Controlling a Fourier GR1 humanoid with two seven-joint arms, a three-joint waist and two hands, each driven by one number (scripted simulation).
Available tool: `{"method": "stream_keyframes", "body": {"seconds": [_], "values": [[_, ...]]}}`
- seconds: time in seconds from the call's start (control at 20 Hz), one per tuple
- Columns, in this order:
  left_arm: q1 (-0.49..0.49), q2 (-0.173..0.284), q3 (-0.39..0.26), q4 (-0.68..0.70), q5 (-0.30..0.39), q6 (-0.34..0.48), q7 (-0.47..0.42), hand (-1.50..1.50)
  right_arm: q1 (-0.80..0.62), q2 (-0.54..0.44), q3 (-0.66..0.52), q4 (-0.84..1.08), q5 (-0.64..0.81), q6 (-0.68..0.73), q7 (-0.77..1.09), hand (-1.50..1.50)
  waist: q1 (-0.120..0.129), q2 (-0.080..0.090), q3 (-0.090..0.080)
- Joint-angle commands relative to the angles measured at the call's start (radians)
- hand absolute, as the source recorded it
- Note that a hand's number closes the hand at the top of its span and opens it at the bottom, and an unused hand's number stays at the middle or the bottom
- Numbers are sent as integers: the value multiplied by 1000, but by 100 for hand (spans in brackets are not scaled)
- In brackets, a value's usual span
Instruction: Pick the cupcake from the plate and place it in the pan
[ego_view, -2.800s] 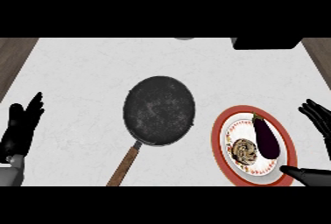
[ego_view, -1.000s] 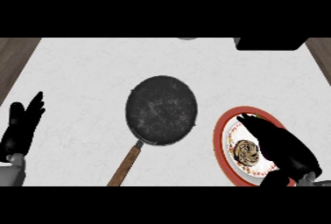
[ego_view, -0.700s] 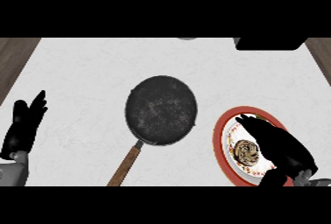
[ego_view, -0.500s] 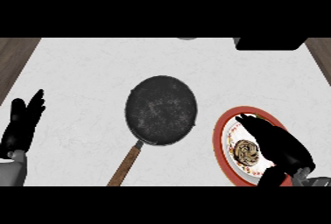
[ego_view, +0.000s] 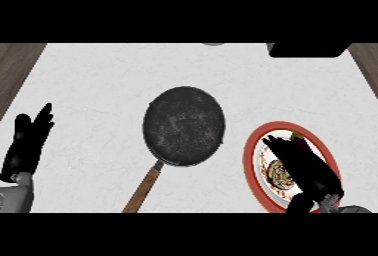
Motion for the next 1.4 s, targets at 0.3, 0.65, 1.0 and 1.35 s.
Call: {"method": "stream_keyframes", "body": {"seconds": [0.3, 0.65, 1.0, 1.35], "values": [[-8, -24, 38, 83, -29, -25, -80, 0, -59, 68, -32, 174, 110, 0, -46, -150, 0, 1, 0], [-11, -25, 27, -14, -43, -30, 15, 0, -59, 58, 20, 167, 245, -136, -128, 150, 1, 0, 0], [88, -69, 38, -35, -67, -27, -65, 0, -36, 64, -55, 169, 261, -133, -199, 150, 1, 0, 0], [44, -11, 87, -52, -20, -71, 6, 0, 248, 68, -115, -46, 263, -171, -37, 150, -15, -5, 0]]}}
